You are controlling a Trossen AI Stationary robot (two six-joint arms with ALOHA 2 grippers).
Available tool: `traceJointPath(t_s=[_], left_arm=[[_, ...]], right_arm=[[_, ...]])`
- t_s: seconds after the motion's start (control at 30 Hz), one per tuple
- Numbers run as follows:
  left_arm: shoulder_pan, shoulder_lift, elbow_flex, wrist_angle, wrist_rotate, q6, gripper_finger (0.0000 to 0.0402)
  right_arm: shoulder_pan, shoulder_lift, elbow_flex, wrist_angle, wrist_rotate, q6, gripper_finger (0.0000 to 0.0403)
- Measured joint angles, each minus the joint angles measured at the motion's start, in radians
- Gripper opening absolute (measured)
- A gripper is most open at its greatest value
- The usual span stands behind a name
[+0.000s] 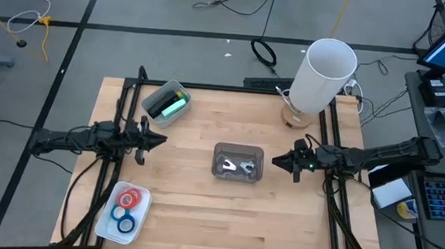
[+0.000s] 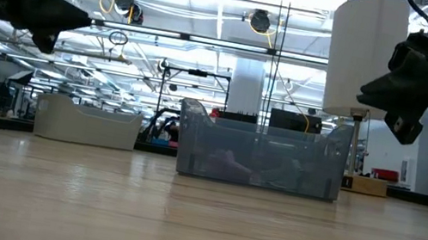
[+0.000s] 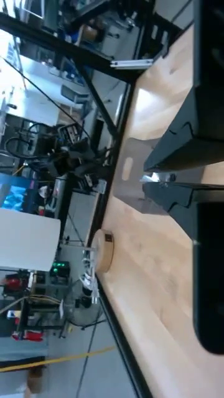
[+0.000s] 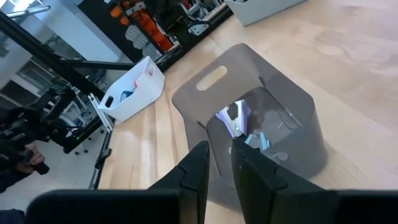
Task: Pick and place Stapler, Stapler remover, tape
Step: Return to Home Position
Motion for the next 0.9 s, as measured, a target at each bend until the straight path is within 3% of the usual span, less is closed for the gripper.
traceJointPath(t_s=[0.3, 0.43, 0.9], left_arm=[[-0.001, -0.002, 0.0, -0.009, 0.016, 0.034, 0.0037], [-0.001, -0.001, 0.001, -0.017, 0.04, 0.029, 0.0037], [-0.001, -0.001, 0.001, -0.022, 0.04, 0.033, 0.0037]], right_arm=[[0.0, -0.022, 0.0, 0.031, -0.009, -0.026, 0.0059], [-0.001, -0.062, 0.0, 0.007, -0.06, -0.027, 0.0059], [-0.001, -0.32, 0.0, -0.254, -0.065, -0.087, 0.0059]])
